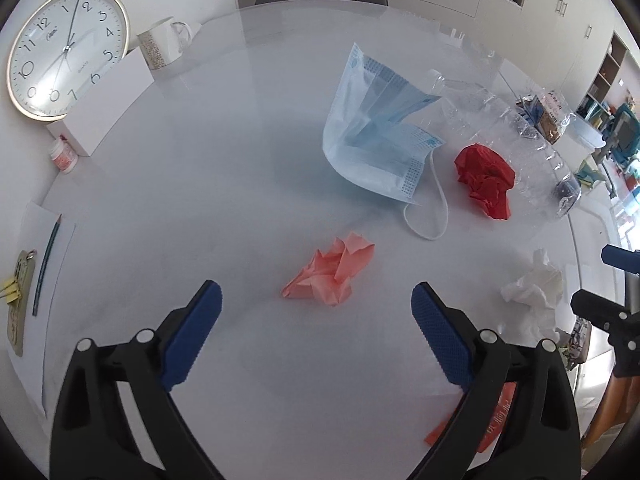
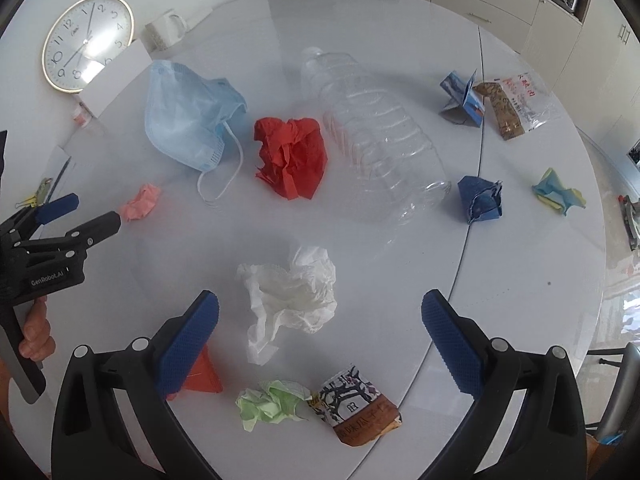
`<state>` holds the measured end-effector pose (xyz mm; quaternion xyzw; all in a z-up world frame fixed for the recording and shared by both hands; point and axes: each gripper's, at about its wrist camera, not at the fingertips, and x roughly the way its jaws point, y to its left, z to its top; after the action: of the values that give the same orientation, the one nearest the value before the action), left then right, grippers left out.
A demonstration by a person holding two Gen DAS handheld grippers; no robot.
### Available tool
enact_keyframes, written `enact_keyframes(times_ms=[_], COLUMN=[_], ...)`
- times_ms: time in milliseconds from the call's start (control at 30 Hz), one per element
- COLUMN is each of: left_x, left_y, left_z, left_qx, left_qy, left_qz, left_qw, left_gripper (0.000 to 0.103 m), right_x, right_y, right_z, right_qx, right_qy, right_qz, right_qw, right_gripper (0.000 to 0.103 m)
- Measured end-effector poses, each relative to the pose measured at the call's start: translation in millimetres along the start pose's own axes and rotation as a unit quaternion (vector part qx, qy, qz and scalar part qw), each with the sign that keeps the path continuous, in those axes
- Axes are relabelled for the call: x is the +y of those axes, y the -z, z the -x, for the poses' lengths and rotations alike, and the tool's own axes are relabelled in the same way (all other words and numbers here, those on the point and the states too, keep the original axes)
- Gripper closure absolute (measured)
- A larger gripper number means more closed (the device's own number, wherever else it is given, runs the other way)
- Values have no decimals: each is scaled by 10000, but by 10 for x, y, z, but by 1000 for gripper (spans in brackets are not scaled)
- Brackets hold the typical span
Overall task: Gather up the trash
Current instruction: 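Close the left tool on the pink paper while the right tool moves toward the white tissue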
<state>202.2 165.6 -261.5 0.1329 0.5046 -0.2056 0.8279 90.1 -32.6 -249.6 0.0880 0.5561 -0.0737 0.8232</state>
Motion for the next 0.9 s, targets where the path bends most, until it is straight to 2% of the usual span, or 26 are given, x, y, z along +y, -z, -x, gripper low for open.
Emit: enact_keyframes(times_ms=[267, 333, 467, 600, 733, 767, 800, 833, 900], left_x=[-2, -6, 23, 78, 140, 145, 146, 150, 187], left_y=[-132, -158, -153, -128, -125, -126, -121, -115, -117], left_z=[-300, -351, -480, -484, -455, -444, -441, -429, -397], left_qx=[128, 157, 385, 373, 398, 395, 436, 459, 456], left_qy=[220, 264, 467, 406, 399, 369, 325, 302, 260], left_qz=[-74, -87, 1, 11, 130, 144, 148, 161, 184], left_qw=[9996, 9995, 9982, 9985, 9983, 9984, 9984, 9984, 9985], left_gripper=[25, 31, 56, 65, 70, 76, 84, 84, 84], right_x=[161, 184, 206, 190, 156, 139, 129, 98, 53], right_y=[-20, -37, -53, -32, -17, -25, -33, -59, -84], right_z=[-275, -314, -404, -465, -460, -451, -443, -442, -428], right_qx=[204, 227, 390, 510, 474, 455, 445, 455, 443], right_qy=[241, 264, 194, 117, 79, 79, 59, 8, -28], right_qz=[109, 103, 84, 20, 29, 44, 50, 33, 2], right_qw=[9994, 9993, 9990, 9986, 9988, 9989, 9990, 9990, 9990], right_gripper=[2, 4, 18, 26, 42, 46, 57, 69, 73])
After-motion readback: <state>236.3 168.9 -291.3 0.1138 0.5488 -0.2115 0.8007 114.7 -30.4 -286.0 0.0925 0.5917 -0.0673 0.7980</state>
